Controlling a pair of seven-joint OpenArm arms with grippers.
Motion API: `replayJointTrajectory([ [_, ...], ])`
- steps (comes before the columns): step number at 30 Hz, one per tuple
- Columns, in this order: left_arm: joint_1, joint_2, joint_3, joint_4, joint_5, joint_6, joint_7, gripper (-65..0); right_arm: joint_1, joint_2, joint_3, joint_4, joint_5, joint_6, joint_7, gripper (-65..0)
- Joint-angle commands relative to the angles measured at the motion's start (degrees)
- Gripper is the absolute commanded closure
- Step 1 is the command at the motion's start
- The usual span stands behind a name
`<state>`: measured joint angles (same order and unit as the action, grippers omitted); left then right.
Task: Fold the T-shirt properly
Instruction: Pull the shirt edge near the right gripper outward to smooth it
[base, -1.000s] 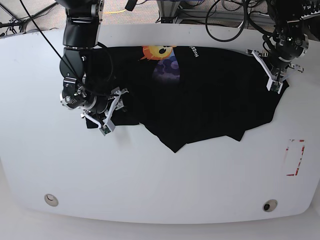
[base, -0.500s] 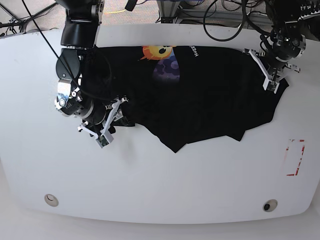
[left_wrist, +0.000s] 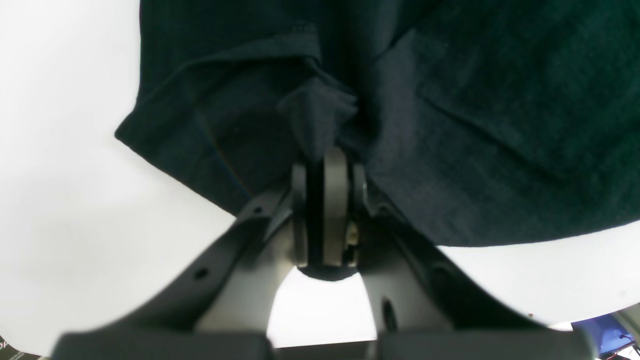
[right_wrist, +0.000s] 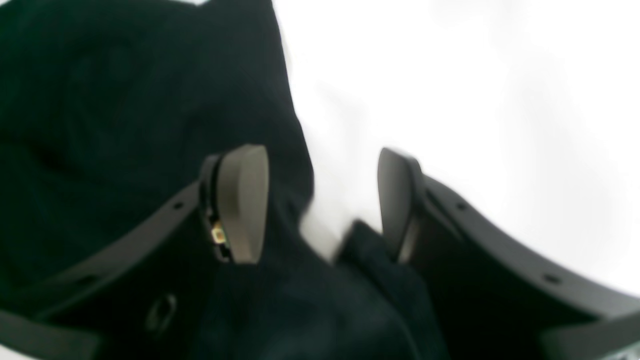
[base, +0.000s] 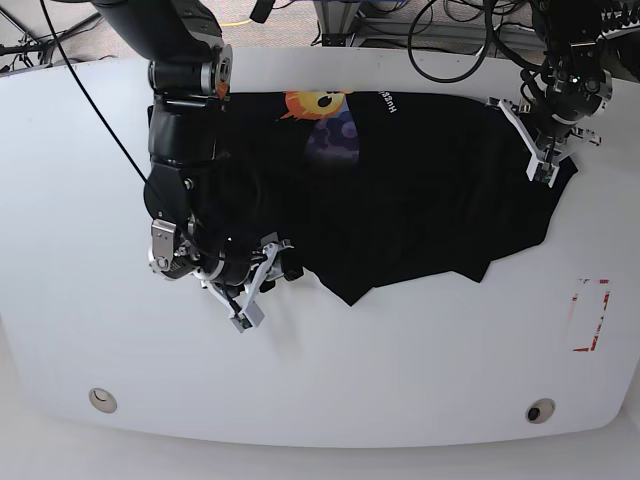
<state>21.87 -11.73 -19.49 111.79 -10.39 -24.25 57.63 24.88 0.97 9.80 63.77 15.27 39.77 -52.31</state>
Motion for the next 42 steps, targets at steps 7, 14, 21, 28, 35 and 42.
replayJointTrajectory([
  [7,-0.2,-0.4,-0.3,1.0,-0.4,0.2,-0.6,0.0,5.5,-1.1,-0.8,-11.4,0.9,0.2,7.3,-33.9],
  [14,-0.2,-0.4,-0.4,1.0,-0.4,0.2,-0.6,0.0,5.2,-1.7,-8.9,-14.7,1.2,0.2,10.7,-33.9],
  [21,-0.2,-0.4,-0.4,1.0,-0.5,0.2,-0.6,0.0,5.0,-3.4,-8.9,-15.1,0.9,0.2,13.1,-33.5],
  [28,-0.2,-0.4,-0.4,1.0,-0.5,0.2,-0.7,0.0,5.6,-3.3,-8.9,-15.1,1.0,0.2,13.7,-6.7],
  [35,-0.2,-0.4,-0.4,1.0,-0.4,0.2,-0.7,0.0,5.8,-2.7,-9.0,-14.5,0.9,0.2,13.3,0.0],
  [42,-1.3,-0.4,-0.3,1.2,-0.5,0.2,-0.5,0.0,3.7,0.2,-8.8,-3.6,1.2,0.2,6.0,0.0],
])
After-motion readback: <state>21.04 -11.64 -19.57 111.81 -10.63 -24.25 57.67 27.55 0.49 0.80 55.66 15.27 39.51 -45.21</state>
